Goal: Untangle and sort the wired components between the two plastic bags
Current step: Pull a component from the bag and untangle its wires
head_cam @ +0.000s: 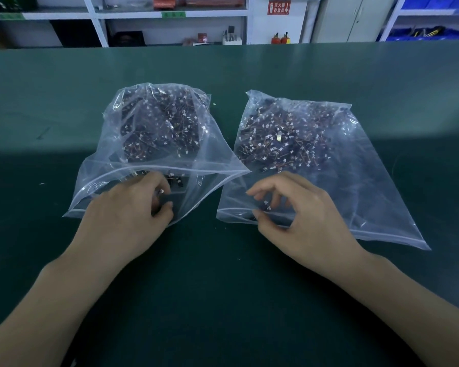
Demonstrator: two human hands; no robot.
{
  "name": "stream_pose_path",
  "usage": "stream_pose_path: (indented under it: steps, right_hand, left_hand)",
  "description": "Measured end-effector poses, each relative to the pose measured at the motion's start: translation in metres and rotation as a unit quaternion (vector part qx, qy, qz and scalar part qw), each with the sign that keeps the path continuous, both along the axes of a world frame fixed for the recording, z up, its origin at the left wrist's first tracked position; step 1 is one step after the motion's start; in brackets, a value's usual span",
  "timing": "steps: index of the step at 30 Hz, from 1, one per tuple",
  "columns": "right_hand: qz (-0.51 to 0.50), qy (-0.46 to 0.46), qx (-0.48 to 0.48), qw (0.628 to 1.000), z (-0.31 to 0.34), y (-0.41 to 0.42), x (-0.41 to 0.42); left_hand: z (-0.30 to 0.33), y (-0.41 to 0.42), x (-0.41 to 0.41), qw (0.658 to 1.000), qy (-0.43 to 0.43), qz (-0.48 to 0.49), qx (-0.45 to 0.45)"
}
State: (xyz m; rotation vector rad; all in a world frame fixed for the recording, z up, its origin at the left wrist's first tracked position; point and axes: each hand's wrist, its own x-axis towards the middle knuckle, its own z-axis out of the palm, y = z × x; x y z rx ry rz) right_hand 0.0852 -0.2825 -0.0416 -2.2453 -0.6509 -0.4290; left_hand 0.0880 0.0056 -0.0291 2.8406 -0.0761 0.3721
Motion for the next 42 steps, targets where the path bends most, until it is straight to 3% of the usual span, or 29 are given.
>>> stream_pose_path:
  steps: [4, 8, 12, 16, 27, 42]
  right_hand:
    - [-0.001, -0.004, 0.001, 1.0, -0.001, 0.001, 0.001]
    - [-0.002, -0.004, 0.012, 1.0, -0.002, 0.001, 0.0]
    - [0.011, 0.004, 0.038, 0.999, -0.002, 0.002, 0.001]
    - [0.032, 0.023, 0.061, 0.997, 0.0, 0.004, 0.001]
    - [0.042, 0.05, 0.084, 0.994, -0.001, 0.006, -0.001]
    - [0.045, 0.052, 0.076, 0.995, 0.003, 0.007, -0.002]
  left_hand:
    - [-0.002, -0.004, -0.001, 0.999, -0.008, -0.027, -0.026]
    - [0.001, -0.014, -0.004, 0.99, -0.092, -0.074, -0.08]
    - [-0.002, -0.034, -0.013, 0.957, -0.146, -0.185, -0.166]
    - [-0.008, -0.051, -0.02, 0.93, -0.146, -0.258, -0.217]
    - [-0.014, -0.06, -0.022, 0.887, -0.088, -0.227, -0.393]
    - [-0.01, -0.063, -0.024, 0.89, -0.095, -0.232, -0.381]
